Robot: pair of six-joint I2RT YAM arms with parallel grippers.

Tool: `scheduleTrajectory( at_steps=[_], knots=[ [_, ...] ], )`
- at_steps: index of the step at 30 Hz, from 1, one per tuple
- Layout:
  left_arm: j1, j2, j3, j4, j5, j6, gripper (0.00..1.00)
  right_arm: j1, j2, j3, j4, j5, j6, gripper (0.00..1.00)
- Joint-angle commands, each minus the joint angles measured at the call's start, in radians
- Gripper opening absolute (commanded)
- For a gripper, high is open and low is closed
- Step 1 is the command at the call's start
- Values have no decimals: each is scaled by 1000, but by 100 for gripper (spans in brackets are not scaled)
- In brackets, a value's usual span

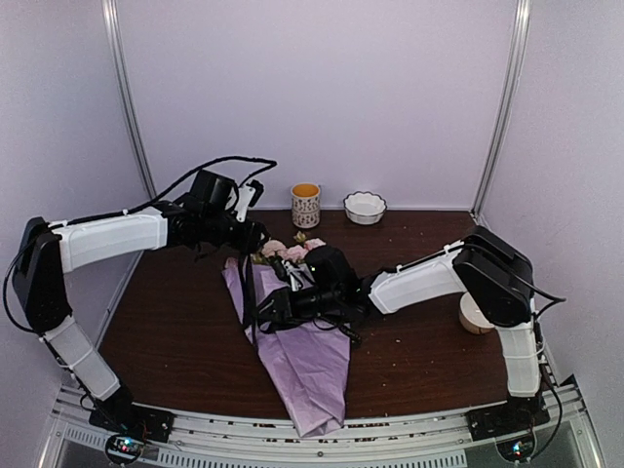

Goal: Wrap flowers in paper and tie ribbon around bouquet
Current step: Cross the ribbon over the folded bouquet.

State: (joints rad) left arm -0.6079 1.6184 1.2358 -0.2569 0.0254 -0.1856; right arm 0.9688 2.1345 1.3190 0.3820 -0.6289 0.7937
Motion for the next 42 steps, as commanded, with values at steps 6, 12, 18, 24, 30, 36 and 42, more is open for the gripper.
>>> scheduleTrajectory(
  at_steps=[6, 12, 18, 24, 30, 36, 42],
  knots=[
    [24, 65, 58, -171, -162, -34, 90, -7, 24, -8, 41, -1, 25, 37],
    [38, 55, 88, -242, -238, -39, 98, -6, 31, -1, 42, -3, 28, 37],
    [40, 87, 151, -356, -493, -8, 98, -6, 32, -1, 40, -6, 30, 37],
    [81, 218, 272, -542, -597, -36, 92, -6, 26, 3, 30, -3, 25, 37],
    [94, 49, 74, -317, -356, -65, 98, -6, 23, 5, 12, -2, 14, 37],
    [80, -73, -95, -245, -195, -165, 68, -4, 20, 3, 15, 0, 12, 36],
    [76, -244, -428, 101, 195, -259, 35, -9, 18, -11, 50, 5, 81, 34]
  ],
)
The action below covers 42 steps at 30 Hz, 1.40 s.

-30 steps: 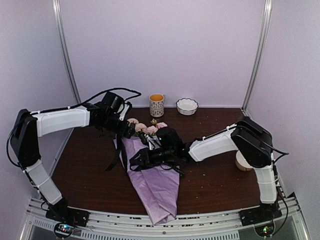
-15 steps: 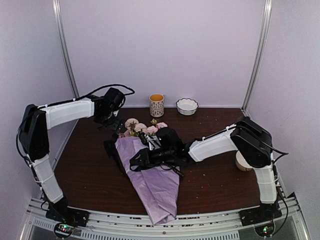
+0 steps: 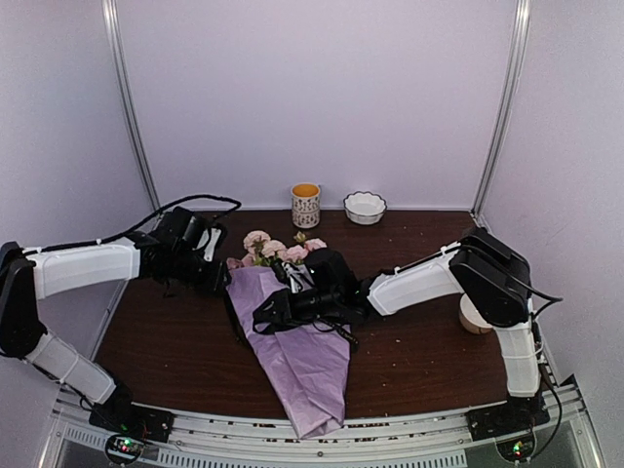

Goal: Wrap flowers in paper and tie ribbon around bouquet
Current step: Cross the ribbon over the folded bouquet.

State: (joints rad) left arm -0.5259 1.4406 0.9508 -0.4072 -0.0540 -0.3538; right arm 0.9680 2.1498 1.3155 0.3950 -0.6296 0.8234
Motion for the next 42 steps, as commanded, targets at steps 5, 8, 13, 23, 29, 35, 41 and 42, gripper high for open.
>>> scheduleTrajectory(
  at_steps=[5, 8, 13, 23, 29, 35, 41, 42],
  knots=[
    [-9, -176, -357, 517, 353, -153, 46, -10, 10, -27, 114, 25, 133, 33],
    [-9, -146, -404, 592, 397, -168, 58, -10, 19, -24, 125, 30, 149, 33],
    [-20, -35, -446, 772, 505, -228, 67, -11, 23, -29, 146, 27, 167, 33],
    [-58, 36, -461, 817, 532, -236, 53, -15, 15, -37, 139, 44, 167, 33],
    [-62, 43, -453, 737, 508, -177, 5, -19, 1, -40, 130, 41, 161, 32],
    [-61, 6, -458, 609, 337, -171, 0, -51, -116, -109, 46, 81, 75, 32],
    [-60, -21, -475, 559, 255, -180, 0, -95, -325, -212, -212, 141, -118, 33],
    [-60, -25, -477, 552, 249, -181, 0, -100, -354, -215, -295, 171, -164, 34]
  ],
)
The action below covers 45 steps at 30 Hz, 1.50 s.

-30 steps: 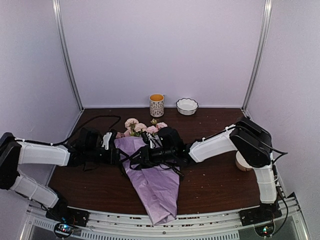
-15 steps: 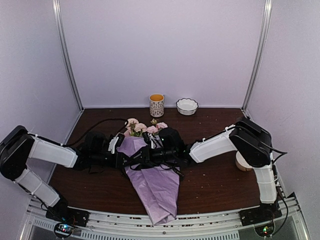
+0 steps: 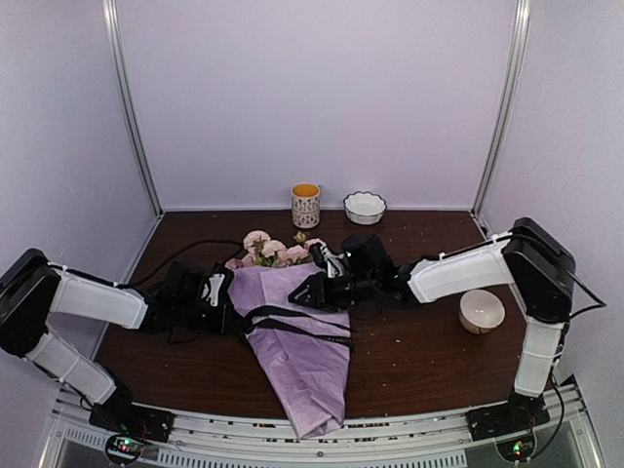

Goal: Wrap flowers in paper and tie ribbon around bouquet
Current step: Cross the ribbon over the folded bouquet.

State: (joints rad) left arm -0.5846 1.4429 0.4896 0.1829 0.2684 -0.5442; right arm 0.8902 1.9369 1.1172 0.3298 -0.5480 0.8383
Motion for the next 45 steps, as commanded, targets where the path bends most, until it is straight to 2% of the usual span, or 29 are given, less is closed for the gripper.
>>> scheduleTrajectory(
  at_steps=[1, 5, 9, 13, 17, 23, 29, 36, 37, 40, 42, 45],
  knots=[
    [-2, -32, -18, -45, -80, 9, 0, -27, -169, -18, -319, 126, -224, 34],
    [-2, -48, -29, -53, -88, 9, 0, -44, -250, -19, -584, 257, -378, 37],
    [-2, -46, -31, -61, -97, 6, 0, -43, -241, 34, -773, 347, -474, 37],
    [-3, -41, -35, -51, -99, -7, 0, 12, -215, 67, -729, 297, -507, 37],
    [-1, -73, -48, -52, -119, -25, 0, 70, -92, 198, -820, 342, -545, 37],
    [-1, -274, -140, -45, -151, -37, 0, 77, 28, 240, -786, 334, -514, 36],
    [-2, -454, -199, -187, -160, -105, 0, 76, 85, 261, -745, 311, -493, 36],
    [-2, -509, -296, -339, -214, -274, 0, 78, 100, 257, -720, 306, -479, 36],
    [-2, -514, -293, -350, -217, -280, 5, 79, 101, 257, -719, 305, -479, 36],
    [-2, -512, -263, -391, -236, -270, 35, 79, 104, 261, -713, 297, -477, 36],
    [-2, -509, -237, -408, -238, -246, 50, 79, 107, 265, -712, 295, -478, 36],
    [5, -505, -153, -479, -267, -203, 63, 79, 111, 268, -709, 292, -476, 36]
  ],
)
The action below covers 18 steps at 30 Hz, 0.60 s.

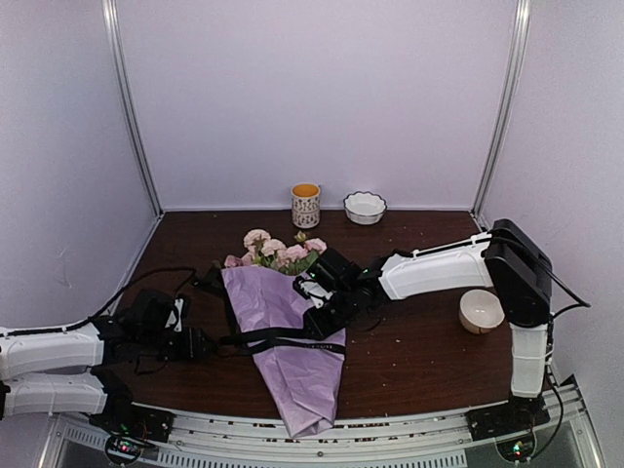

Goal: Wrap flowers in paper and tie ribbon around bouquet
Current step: Cross the ribbon over the folded bouquet.

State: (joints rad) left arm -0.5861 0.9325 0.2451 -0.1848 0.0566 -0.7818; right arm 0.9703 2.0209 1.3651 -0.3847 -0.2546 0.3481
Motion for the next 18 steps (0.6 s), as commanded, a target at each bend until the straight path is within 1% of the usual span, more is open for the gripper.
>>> scheduleTrajectory(
  at_steps=[1, 3, 5, 6, 8, 10, 11, 14, 16, 18],
  knots=[
    [16, 6, 122, -144, -69, 51, 63, 0, 29, 21, 7, -3, 14, 36],
    [49, 8, 180, -199, -105, 96, 70, 1, 30, 22, 7, -3, 12, 36],
    [102, 23, 229, -204, -140, 150, 76, 1, 31, 22, 9, -5, 11, 36],
    [137, 45, 256, -203, -149, 173, 77, 1, 32, 22, 9, -6, 11, 36],
    [204, 112, 303, -173, -153, 204, 80, 2, 32, 20, 14, -11, 14, 36],
    [244, 214, 348, -132, -164, 223, 84, 3, 33, 19, 23, -17, 15, 36],
    [251, 297, 380, -121, -169, 231, 86, 4, 34, 19, 24, -20, 17, 36],
    [252, 474, 498, -114, -149, 262, 87, 4, 36, 17, 29, -26, 19, 36],
    [252, 550, 544, -99, -163, 277, 87, 4, 37, 17, 30, -31, 20, 36],
    [252, 602, 583, -90, -213, 311, 87, 4, 36, 16, 33, -37, 22, 36]
  ],
)
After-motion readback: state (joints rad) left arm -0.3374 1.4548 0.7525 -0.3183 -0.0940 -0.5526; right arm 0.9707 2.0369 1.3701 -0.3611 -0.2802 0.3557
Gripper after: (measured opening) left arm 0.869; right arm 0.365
